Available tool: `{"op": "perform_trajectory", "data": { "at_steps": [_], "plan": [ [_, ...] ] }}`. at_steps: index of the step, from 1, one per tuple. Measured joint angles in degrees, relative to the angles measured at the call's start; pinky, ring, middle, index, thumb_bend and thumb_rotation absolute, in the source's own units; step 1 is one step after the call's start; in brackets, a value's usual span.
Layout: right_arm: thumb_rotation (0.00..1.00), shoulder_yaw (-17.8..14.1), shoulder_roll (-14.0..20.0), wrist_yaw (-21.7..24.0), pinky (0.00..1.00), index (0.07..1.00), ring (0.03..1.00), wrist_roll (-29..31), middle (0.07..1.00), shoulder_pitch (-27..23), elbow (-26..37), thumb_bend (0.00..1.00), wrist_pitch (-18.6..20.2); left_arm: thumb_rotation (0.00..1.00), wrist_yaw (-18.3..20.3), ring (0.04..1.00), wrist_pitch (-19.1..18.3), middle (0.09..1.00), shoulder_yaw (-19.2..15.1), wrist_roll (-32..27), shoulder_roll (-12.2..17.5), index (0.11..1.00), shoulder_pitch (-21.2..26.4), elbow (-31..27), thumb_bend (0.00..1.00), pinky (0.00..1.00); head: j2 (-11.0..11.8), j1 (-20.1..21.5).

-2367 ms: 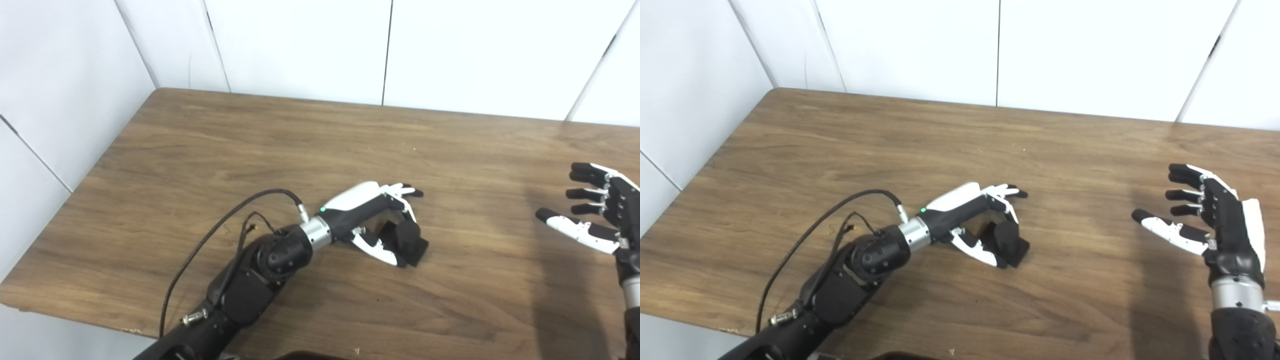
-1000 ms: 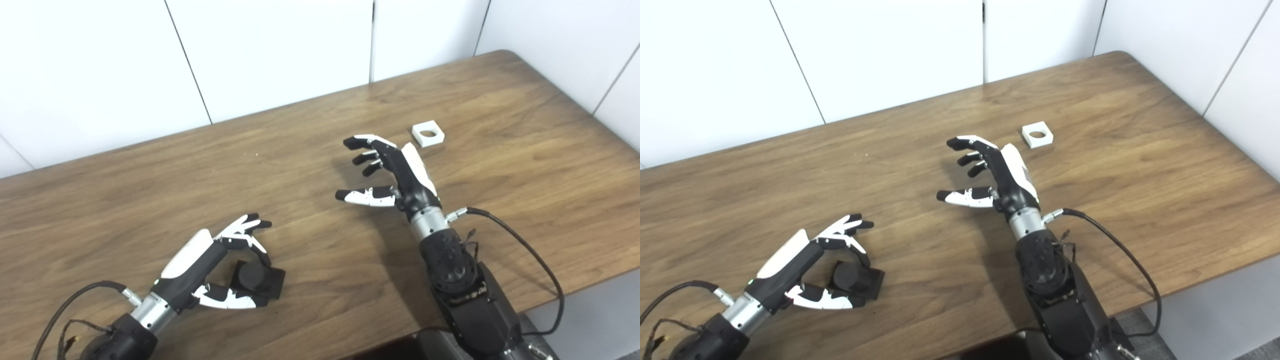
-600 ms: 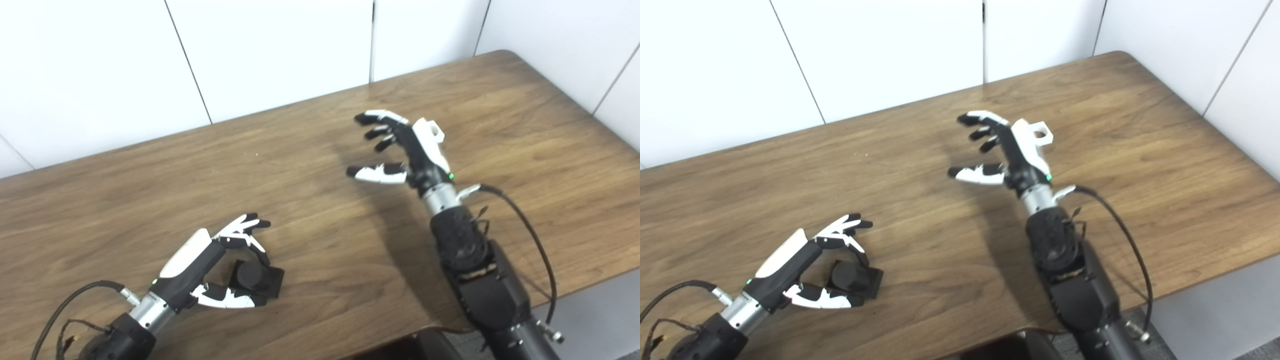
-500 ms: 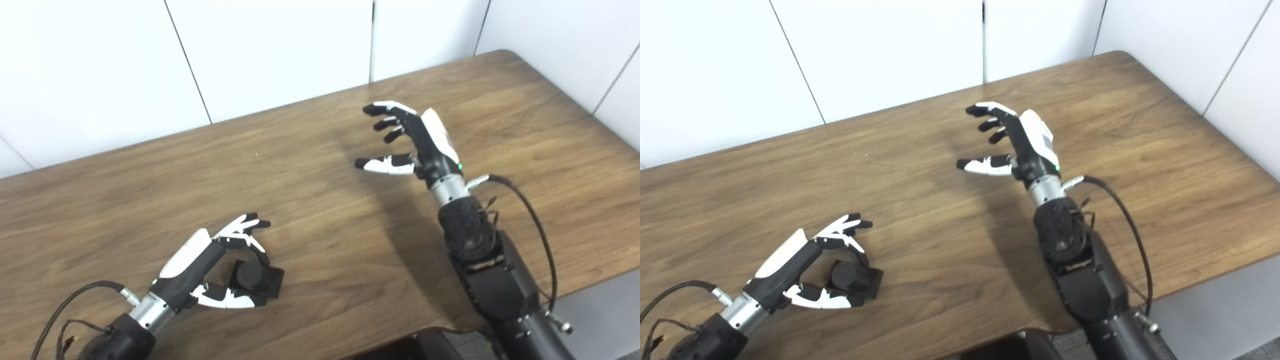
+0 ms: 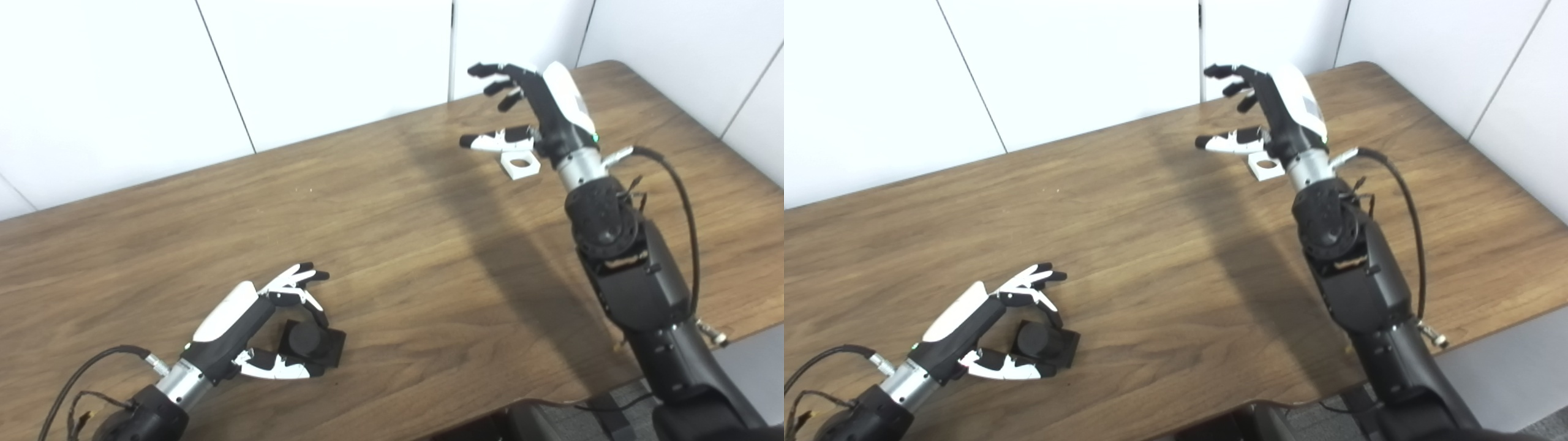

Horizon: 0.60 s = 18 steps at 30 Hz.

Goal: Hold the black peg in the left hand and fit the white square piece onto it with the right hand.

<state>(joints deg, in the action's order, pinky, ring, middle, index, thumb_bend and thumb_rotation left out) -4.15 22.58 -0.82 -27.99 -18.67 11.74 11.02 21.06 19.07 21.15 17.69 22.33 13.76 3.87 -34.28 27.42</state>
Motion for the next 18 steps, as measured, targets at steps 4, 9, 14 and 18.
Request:
{"op": "perform_trajectory", "data": {
  "at_steps": [4,9,14,18],
  "plan": [
    [0.01,-0.24,1.76,0.29,0.53,0.715,0.676,-0.15,0.758,-1.70,-0.88,0.69,0.00,0.05,0.00,0.976,-0.03,0.901,0.10,0.34,-0.06,0.490,0.39,0.51,0.52,0.88,0.00,-0.09],
    [0.01,-0.32,4.66,1.56,0.54,0.712,0.688,-0.35,0.754,-3.09,-3.06,0.68,0.56,0.05,-0.16,0.973,0.01,0.903,0.35,1.01,-0.28,0.491,1.28,1.70,0.52,0.89,0.09,0.17],
    [0.02,-0.27,7.63,3.48,0.56,0.719,0.699,-0.90,0.757,-4.92,-4.70,0.69,1.99,0.05,-0.50,0.970,0.03,0.903,0.79,1.69,-0.34,0.491,1.98,2.55,0.52,0.92,0.09,0.35],
    [0.02,-0.26,8.78,4.79,0.56,0.722,0.702,-1.26,0.764,-6.38,-5.74,0.69,3.80,0.05,-0.54,0.971,-0.01,0.906,0.99,1.71,-0.39,0.491,2.17,3.07,0.52,0.93,0.17,0.26]
  ]
}}
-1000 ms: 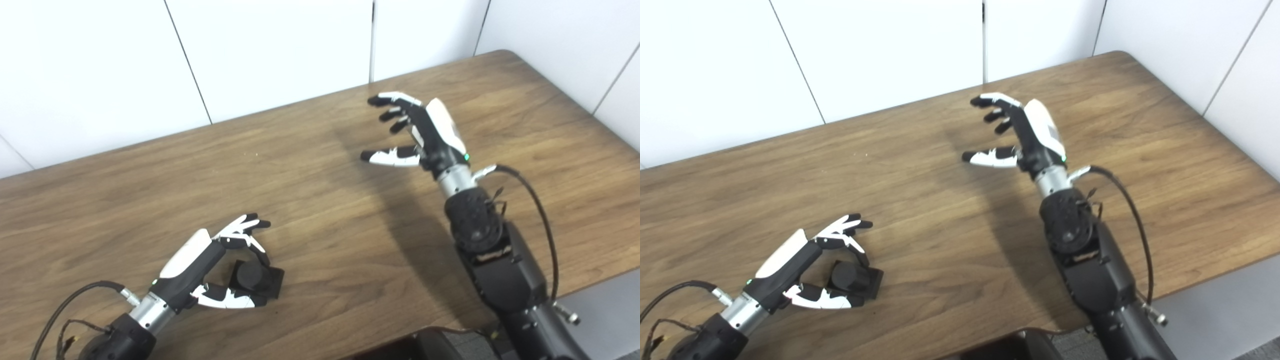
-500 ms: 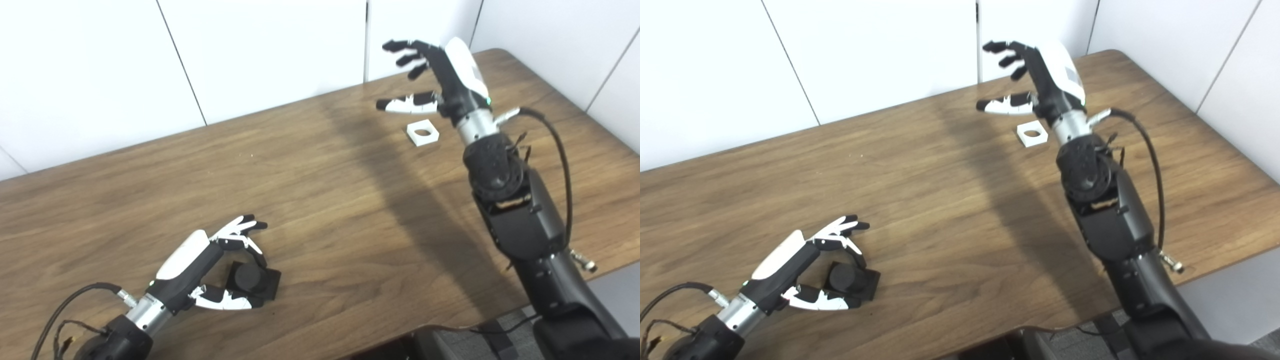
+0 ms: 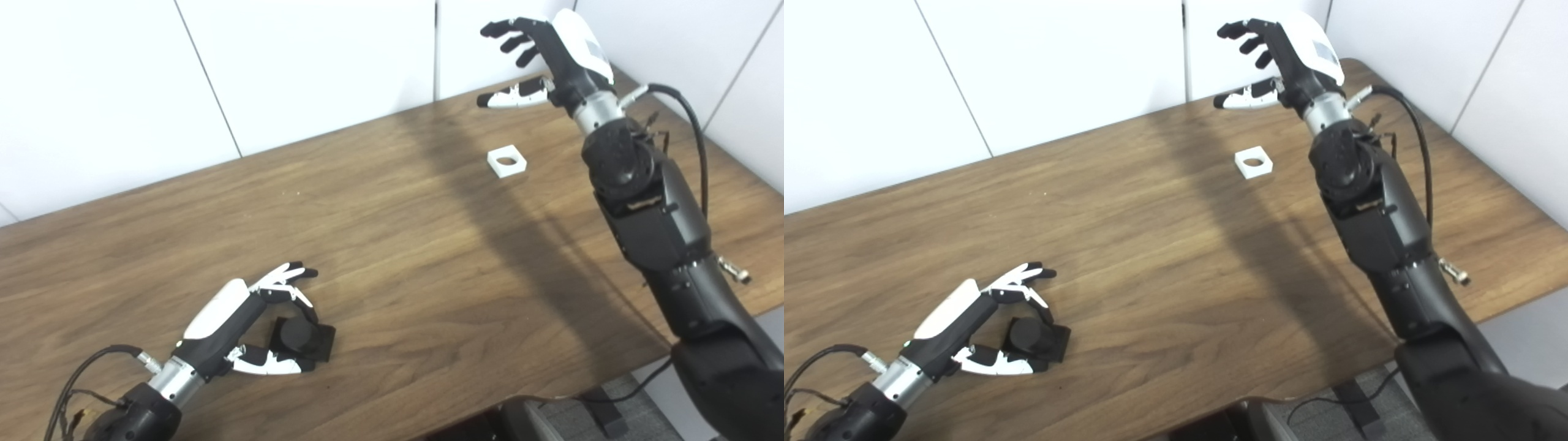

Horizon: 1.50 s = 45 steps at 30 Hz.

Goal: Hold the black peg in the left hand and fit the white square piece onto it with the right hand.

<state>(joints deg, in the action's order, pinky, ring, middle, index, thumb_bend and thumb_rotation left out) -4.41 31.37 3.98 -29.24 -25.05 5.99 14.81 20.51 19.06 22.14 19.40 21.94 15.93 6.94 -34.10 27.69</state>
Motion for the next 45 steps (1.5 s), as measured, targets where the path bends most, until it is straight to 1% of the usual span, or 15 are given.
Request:
{"op": "perform_trajectory", "data": {
  "at_steps": [5,7,10,12,14,15,16,20,31,35,39,42,45],
  "plan": [
    [0.01,0.40,0.67,1.05,0.57,0.721,0.710,-0.02,0.760,-0.27,-1.36,0.69,0.03,0.06,-0.03,0.968,-0.07,0.903,0.60,1.08,-0.02,0.491,0.73,0.39,0.52,0.94,0.00,-0.26],
    [0.06,0.93,1.53,2.15,0.61,0.732,0.749,-0.14,0.790,-0.31,-1.87,0.68,0.07,0.06,-0.16,0.968,-0.08,0.903,0.87,1.55,-0.02,0.491,0.98,0.61,0.52,0.94,0.00,-0.26],
    [0.14,3.18,4.54,6.42,0.68,0.743,0.819,-0.59,0.836,-0.88,-2.63,0.69,1.49,0.06,-0.35,0.971,-0.09,0.906,1.06,1.76,-0.02,0.491,1.08,0.70,0.52,0.95,0.26,-0.35],
    [0.17,4.12,6.26,9.34,0.70,0.753,0.853,-0.75,0.858,-1.48,-2.66,0.70,3.02,0.06,-0.38,0.969,-0.13,0.905,1.07,1.80,-0.01,0.491,1.07,0.70,0.52,0.95,0.44,-0.35],
    [0.19,5.23,8.14,12.56,0.68,0.760,0.861,-0.71,0.876,-1.93,-2.74,0.71,3.95,0.06,-0.42,0.967,-0.15,0.903,1.10,1.85,-0.01,0.491,1.07,0.70,0.52,0.94,0.44,-0.35],
    [0.23,5.88,8.97,13.77,0.67,0.772,0.865,-0.64,0.897,-2.07,-3.09,0.72,4.13,0.06,-0.45,0.966,-0.16,0.902,1.11,1.87,0.00,0.491,1.07,0.70,0.52,0.94,0.35,-0.35],
    [0.25,6.44,9.65,14.61,0.66,0.777,0.866,-0.49,0.906,-2.19,-3.55,0.73,4.13,0.06,-0.46,0.967,-0.16,0.902,1.12,1.88,-0.01,0.491,1.08,0.70,0.52,0.94,0.44,-0.35],
    [0.28,9.24,12.16,19.10,0.66,0.782,0.880,-0.38,0.924,-3.02,-6.96,0.76,4.06,0.06,-0.56,0.966,-0.15,0.901,1.12,1.88,0.00,0.491,1.07,0.70,0.52,0.93,0.44,-0.44],
    [0.36,13.21,13.84,25.98,0.73,0.828,0.943,0.99,0.966,-5.68,-14.68,0.84,3.04,0.06,-0.61,0.970,-0.15,0.904,1.11,1.89,0.01,0.491,1.01,0.69,0.52,0.94,0.18,-0.88],
    [0.40,14.83,14.13,28.07,0.74,0.847,0.952,0.78,0.981,-6.72,-16.07,0.94,3.07,0.06,-0.69,0.968,-0.15,0.904,1.09,1.89,0.01,0.491,0.98,0.69,0.52,0.93,0.09,-0.88],
    [0.41,16.34,14.14,30.09,0.75,0.868,0.960,0.55,0.993,-7.75,-17.93,1.00,3.10,0.06,-0.76,0.970,-0.14,0.905,1.10,1.89,0.01,0.491,0.97,0.68,0.52,0.94,0.09,-1.05],
    [0.41,16.86,14.14,30.86,0.75,0.865,0.962,0.48,0.990,-7.96,-18.83,1.00,3.09,0.06,-0.76,0.967,-0.14,0.903,1.13,1.89,0.00,0.491,0.97,0.66,0.52,0.93,0.00,-1.23],
    [0.41,16.99,14.14,31.18,0.72,0.865,0.971,0.46,0.993,-7.95,-19.30,1.00,3.09,0.06,-0.78,0.964,-0.14,0.903,1.11,1.89,0.01,0.491,0.96,0.66,0.52,0.93,0.09,-1.23]
  ]
}}
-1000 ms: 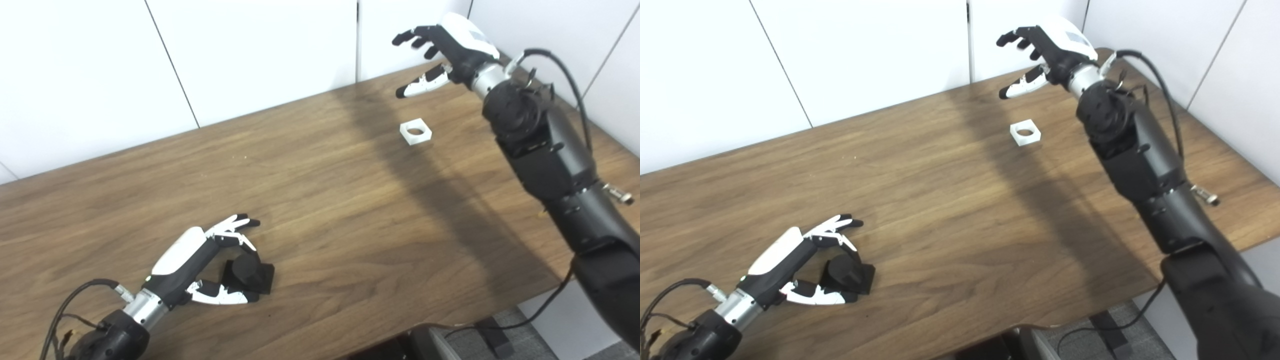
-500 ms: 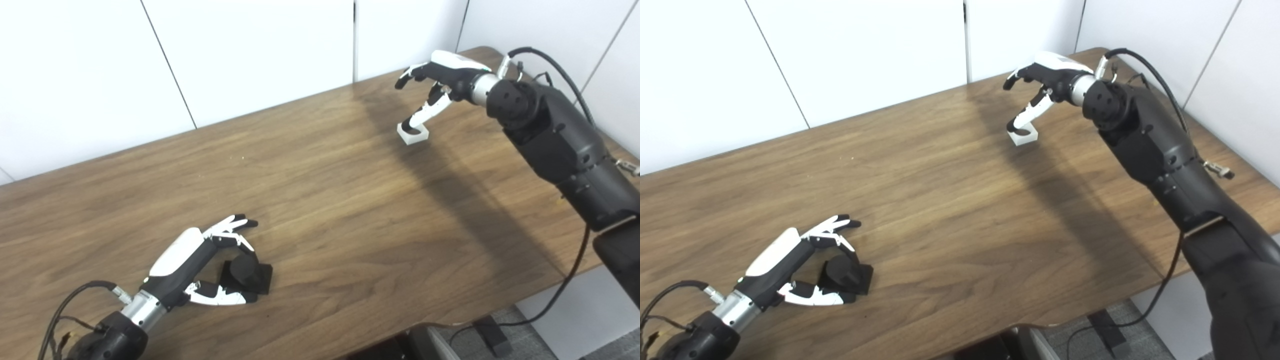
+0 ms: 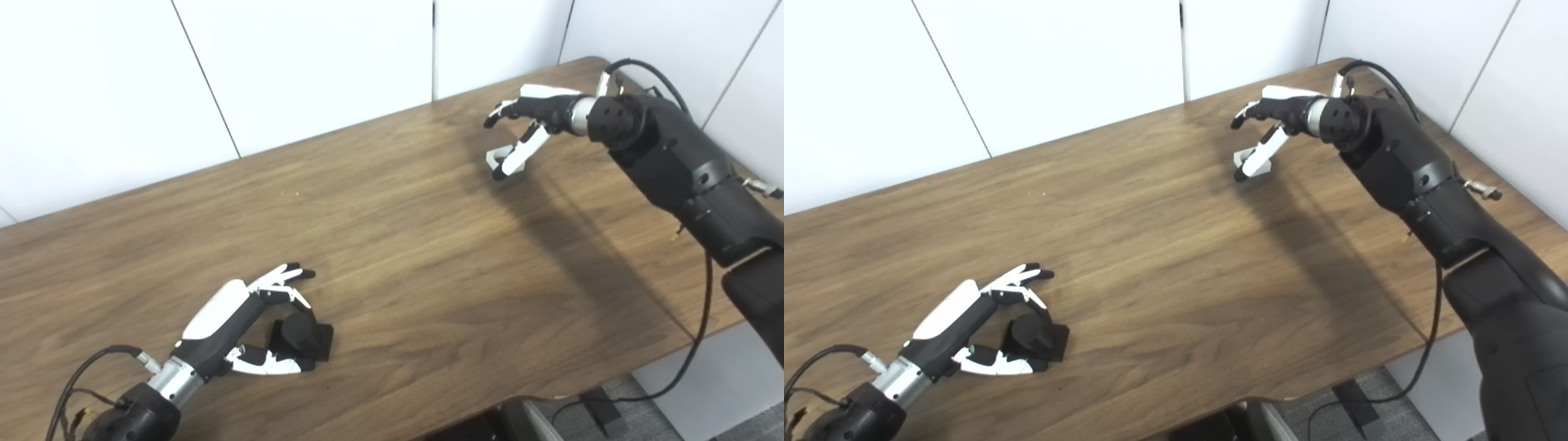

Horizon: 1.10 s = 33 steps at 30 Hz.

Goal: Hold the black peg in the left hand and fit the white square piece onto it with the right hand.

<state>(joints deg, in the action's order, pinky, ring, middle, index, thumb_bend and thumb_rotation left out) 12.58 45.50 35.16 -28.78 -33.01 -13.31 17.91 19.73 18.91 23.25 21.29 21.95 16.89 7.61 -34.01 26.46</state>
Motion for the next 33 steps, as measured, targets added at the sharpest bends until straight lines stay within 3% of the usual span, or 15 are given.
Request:
{"op": "perform_trajectory", "data": {
  "at_steps": [5,10,20,25,33],
  "plan": [
    [0.40,0.54,-0.05,0.02,0.67,0.872,0.955,-0.50,0.998,0.00,-1.55,1.00,0.17,0.06,-0.11,0.967,0.00,0.904,-0.02,0.07,0.01,0.491,-0.05,-0.06,0.52,0.93,0.00,-0.18],
    [0.39,0.63,-0.29,0.00,0.76,0.871,0.953,-0.87,0.989,-0.03,-1.92,1.00,0.58,0.06,-0.11,0.967,-0.04,0.903,-0.05,0.07,0.00,0.491,-0.19,-0.11,0.52,0.94,0.00,-0.53],
    [0.34,1.47,-0.81,-1.57,0.79,0.864,0.966,-1.40,0.976,-1.30,-5.31,0.94,0.02,0.06,-1.16,0.968,-0.04,0.905,0.09,0.07,0.01,0.491,-0.53,-0.11,0.52,0.93,0.00,-1.05],
    [0.27,1.68,-2.12,-6.00,0.79,0.832,0.932,-2.49,0.941,-1.29,-7.15,0.86,-0.99,0.06,-1.17,0.970,-0.04,0.905,0.10,0.07,0.01,0.491,-0.56,-0.11,0.52,0.94,-0.17,-1.23],
    [0.18,1.41,-3.38,-12.52,0.80,0.794,0.900,-2.99,0.903,-1.06,-10.80,0.81,-3.56,0.06,-1.25,0.968,-0.34,0.903,0.06,0.07,0.01,0.491,-0.85,-0.45,0.52,0.94,-0.53,-1.58]
  ]
}}
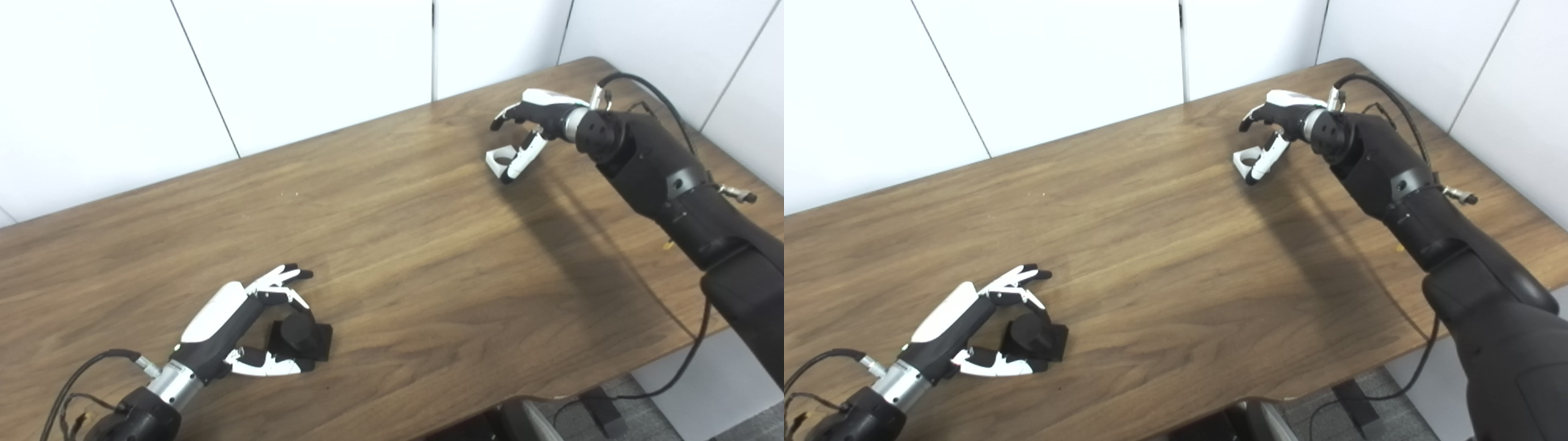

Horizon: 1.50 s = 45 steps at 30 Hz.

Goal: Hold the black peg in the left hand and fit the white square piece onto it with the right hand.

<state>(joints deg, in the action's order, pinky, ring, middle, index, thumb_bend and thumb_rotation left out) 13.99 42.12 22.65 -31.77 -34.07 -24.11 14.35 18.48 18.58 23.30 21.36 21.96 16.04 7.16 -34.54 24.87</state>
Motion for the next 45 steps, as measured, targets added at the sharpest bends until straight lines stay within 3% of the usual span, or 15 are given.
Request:
{"op": "perform_trajectory", "data": {
  "at_steps": [12,25,34,41,45],
  "plan": [
    [0.15,0.23,-0.86,-4.75,0.78,0.765,0.876,-0.26,0.886,0.21,-2.97,0.78,-3.40,0.06,-0.34,0.972,-0.82,0.905,0.03,0.20,0.08,0.491,-0.31,-0.72,0.52,0.94,-0.61,-0.18],
    [0.20,4.56,0.91,-2.77,0.78,0.722,0.869,-1.33,0.878,-1.19,-3.32,0.78,-3.84,0.06,-0.31,0.972,-1.50,0.904,0.15,0.20,0.28,0.491,-0.41,-1.12,0.52,0.94,-1.23,-0.35],
    [0.21,6.48,1.14,0.60,0.80,0.670,0.888,-2.37,0.885,-2.78,-3.24,0.72,-0.92,0.06,-0.32,0.974,-1.50,0.904,0.29,0.20,0.30,0.491,-0.29,-1.10,0.52,0.94,-1.58,-0.35],
    [0.32,6.74,1.07,1.10,0.81,0.642,0.911,-2.59,0.895,-2.82,-2.30,0.67,1.58,0.06,-0.32,0.974,-1.51,0.905,0.39,0.20,0.30,0.491,-0.27,-1.13,0.52,0.94,-2.02,-0.18],
    [0.32,7.00,1.11,1.29,0.80,0.610,0.906,-2.82,0.888,-2.82,-1.84,0.68,2.41,0.06,-0.32,0.971,-1.51,0.902,0.40,0.19,0.30,0.491,-0.28,-1.12,0.52,0.94,-2.20,-0.09]
  ]
}}
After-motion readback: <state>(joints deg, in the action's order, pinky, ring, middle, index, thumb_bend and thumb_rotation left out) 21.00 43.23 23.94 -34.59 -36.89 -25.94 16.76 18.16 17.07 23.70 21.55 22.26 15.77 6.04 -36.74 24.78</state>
